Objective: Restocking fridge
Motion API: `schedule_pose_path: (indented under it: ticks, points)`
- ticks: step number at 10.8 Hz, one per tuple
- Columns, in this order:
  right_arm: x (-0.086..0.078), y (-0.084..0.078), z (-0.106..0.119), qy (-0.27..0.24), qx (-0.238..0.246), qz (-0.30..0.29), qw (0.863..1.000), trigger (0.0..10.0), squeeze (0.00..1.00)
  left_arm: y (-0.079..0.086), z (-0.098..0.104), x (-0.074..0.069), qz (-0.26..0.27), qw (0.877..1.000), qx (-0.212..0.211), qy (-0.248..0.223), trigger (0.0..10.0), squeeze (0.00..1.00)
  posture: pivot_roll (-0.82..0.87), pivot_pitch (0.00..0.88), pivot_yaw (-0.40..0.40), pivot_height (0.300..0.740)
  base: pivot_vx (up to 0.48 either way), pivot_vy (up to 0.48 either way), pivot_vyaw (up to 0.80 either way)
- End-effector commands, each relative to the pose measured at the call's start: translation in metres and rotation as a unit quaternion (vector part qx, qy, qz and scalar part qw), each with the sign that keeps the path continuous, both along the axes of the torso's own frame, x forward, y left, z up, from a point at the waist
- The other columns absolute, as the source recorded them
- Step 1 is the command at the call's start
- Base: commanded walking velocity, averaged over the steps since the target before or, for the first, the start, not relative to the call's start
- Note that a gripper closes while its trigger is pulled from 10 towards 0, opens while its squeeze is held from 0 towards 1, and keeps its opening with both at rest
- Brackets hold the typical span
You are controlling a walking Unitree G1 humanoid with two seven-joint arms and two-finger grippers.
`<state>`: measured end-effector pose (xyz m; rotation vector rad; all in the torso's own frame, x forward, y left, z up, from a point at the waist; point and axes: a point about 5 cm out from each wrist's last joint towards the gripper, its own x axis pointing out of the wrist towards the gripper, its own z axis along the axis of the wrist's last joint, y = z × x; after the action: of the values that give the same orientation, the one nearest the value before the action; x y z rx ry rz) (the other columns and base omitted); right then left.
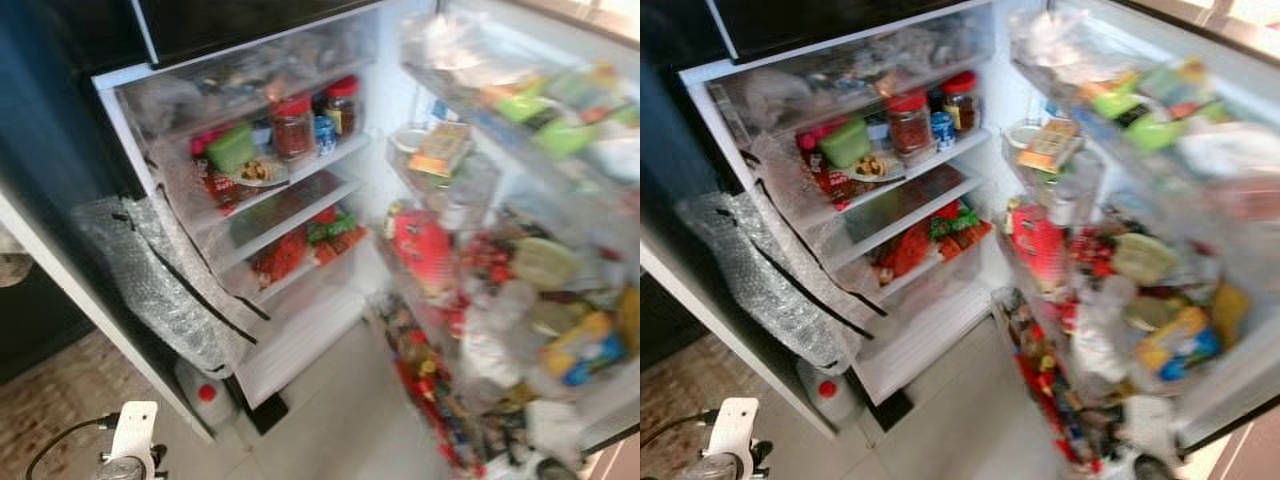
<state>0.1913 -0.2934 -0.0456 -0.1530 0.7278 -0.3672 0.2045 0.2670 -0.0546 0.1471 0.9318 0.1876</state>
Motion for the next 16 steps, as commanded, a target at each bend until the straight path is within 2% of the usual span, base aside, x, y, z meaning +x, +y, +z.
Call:
schedule_pose_path:
  ticks: [1, 2, 4, 6, 9, 10, 11, 12, 14, 16]
  points:
    - [0.005, 0.016, -0.004, -0.003, 0.028, 0.022, 0.999, 10.0, 0.0, 0.002, 0.001, 0.0, -0.002, 1.0, 0.001, 0.002, 10.0, 0.0, -0.01, 0.0, 0.031, 0.74, 0.0, 0.0, 0.0]
    - [0.005, 0.032, -0.01, 0.0, 0.055, 0.037, 0.998, 10.0, 0.0, 0.002, 0.001, 0.0, -0.001, 1.0, 0.002, 0.001, 10.0, 0.0, -0.01, 0.0, 0.03, 0.74, 0.0, 0.0, 0.0]
    - [0.001, 0.046, -0.018, 0.018, 0.091, 0.051, 0.994, 10.0, 0.0, 0.002, 0.001, 0.0, 0.0, 1.0, 0.003, 0.001, 10.0, 0.0, -0.01, 0.0, 0.027, 0.74, 0.0, 0.0, 0.0]
    - [-0.004, 0.058, -0.024, 0.031, 0.117, 0.074, 0.99, 10.0, 0.0, 0.001, 0.001, 0.0, 0.0, 1.0, 0.002, 0.001, 10.0, 0.0, -0.01, 0.0, 0.026, 0.74, 0.0, 0.0, 0.0]
    - [-0.003, 0.067, -0.025, 0.025, 0.139, 0.078, 0.987, 10.0, 0.0, 0.001, 0.0, 0.0, -0.002, 1.0, -0.002, 0.003, 10.0, 0.0, -0.01, 0.0, 0.026, 0.74, 0.0, 0.0, 0.0]
    - [-0.008, 0.069, -0.03, 0.04, 0.147, 0.041, 0.987, 10.0, 0.0, 0.001, 0.0, 0.0, -0.003, 1.0, -0.005, 0.003, 10.0, 0.0, -0.01, 0.0, 0.026, 0.74, 0.0, 0.0, 0.0]
    - [-0.021, 0.072, -0.037, 0.069, 0.157, 0.005, 0.985, 10.0, 0.0, 0.001, 0.0, 0.0, -0.008, 1.0, -0.006, 0.004, 10.0, 0.0, 0.0, 0.0, 0.028, 0.74, 0.0, 0.0, 0.0]
    - [-0.04, 0.078, -0.048, 0.114, 0.169, -0.021, 0.979, 10.0, 0.0, 0.001, 0.0, 0.0, -0.008, 1.0, -0.006, 0.005, 10.0, 0.0, 0.0, 0.0, 0.03, 0.74, 0.0, 0.0, 0.0]
    - [-0.051, 0.094, -0.055, 0.133, 0.185, -0.019, 0.973, 10.0, 0.0, 0.001, 0.0, 0.0, -0.01, 1.0, -0.005, 0.008, 10.0, 0.0, 0.0, 0.0, 0.037, 0.74, 0.0, 0.0, 0.0]
    - [-0.051, 0.1, -0.056, 0.129, 0.197, -0.026, 0.971, 10.0, 0.0, 0.002, 0.001, 0.0, -0.012, 1.0, -0.005, 0.01, 10.0, 0.0, 0.0, 0.0, 0.04, 0.74, 0.0, 0.0, 0.0]
